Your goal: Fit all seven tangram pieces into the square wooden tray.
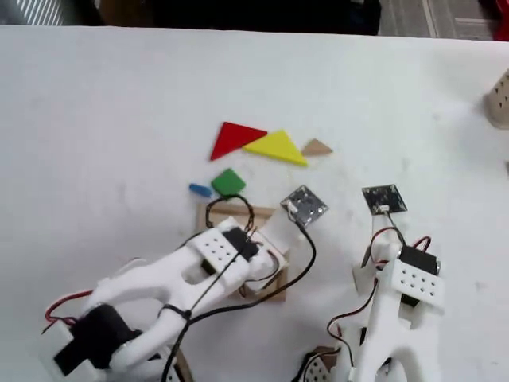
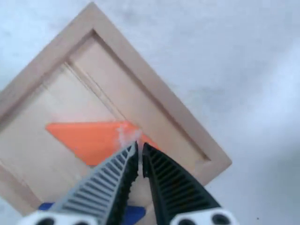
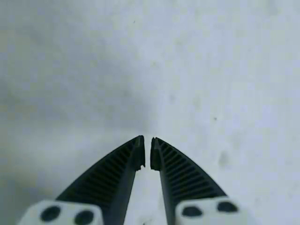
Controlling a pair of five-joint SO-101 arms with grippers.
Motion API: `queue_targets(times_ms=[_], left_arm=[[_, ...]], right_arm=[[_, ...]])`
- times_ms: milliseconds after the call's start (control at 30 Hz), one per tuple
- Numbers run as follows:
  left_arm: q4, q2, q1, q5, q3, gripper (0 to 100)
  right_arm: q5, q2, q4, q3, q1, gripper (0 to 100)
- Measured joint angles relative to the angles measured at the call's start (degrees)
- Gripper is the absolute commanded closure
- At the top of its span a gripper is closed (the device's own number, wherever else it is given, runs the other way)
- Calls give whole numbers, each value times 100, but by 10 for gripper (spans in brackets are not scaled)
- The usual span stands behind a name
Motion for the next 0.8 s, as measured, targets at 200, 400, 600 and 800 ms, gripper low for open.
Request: queue_targets(times_ms=[200, 400, 600, 800], left_arm=[[97, 404, 9, -9, -475, 959], [62, 440, 9, -9, -519, 959], [-633, 492, -510, -9, -510, 959], [-624, 721, -1160, 0, -527, 959]], right_arm=[[0, 0, 0, 0, 9, 967], [0, 0, 0, 0, 9, 967], [0, 0, 0, 0, 9, 967], [0, 0, 0, 0, 9, 967]])
